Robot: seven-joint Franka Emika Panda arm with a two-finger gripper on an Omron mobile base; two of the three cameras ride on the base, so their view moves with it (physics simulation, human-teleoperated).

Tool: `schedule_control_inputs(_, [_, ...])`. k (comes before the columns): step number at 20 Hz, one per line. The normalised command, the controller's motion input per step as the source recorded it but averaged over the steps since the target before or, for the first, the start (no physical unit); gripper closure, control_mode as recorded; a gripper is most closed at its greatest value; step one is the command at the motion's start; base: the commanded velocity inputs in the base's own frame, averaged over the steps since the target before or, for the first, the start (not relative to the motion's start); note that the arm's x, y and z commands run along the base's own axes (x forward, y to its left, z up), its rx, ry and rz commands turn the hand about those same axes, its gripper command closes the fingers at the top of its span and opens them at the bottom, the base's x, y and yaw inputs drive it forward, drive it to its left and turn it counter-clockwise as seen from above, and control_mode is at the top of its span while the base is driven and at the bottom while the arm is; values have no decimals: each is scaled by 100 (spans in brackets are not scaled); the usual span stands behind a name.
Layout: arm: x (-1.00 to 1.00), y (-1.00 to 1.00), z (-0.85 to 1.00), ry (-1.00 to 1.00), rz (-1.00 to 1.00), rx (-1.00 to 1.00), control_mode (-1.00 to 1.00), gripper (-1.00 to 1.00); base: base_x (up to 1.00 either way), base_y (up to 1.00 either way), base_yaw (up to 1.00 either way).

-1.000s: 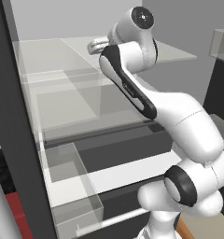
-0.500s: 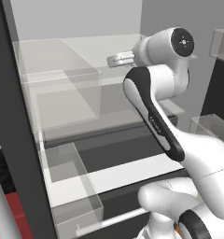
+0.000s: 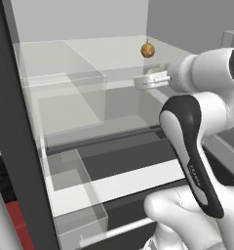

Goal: Retrieve the bottle and the shaker from the cabinet and place them next to the mixing bowl on the counter. Then add garlic from the fridge to the mixing bowl.

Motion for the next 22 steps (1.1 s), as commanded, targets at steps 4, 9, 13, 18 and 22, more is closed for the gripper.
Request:
schedule_control_inputs(4, [-100, -9, -36, 3, 0, 0, -100, 100, 0, 0, 0])
schedule_control_inputs(9, [-95, -15, -23, 7, 0, 0, -100, 100, 0, 0, 0])
schedule_control_inputs(13, [-60, -24, 0, 9, -6, 0, -100, 100, 0, 0, 0])
schedule_control_inputs(18, [-6, -24, -1, 15, -10, -5, -100, 100, 0, 0, 0])
schedule_control_inputs(22, [0, 0, 0, 0, 0, 0, -100, 100, 0, 0, 0])
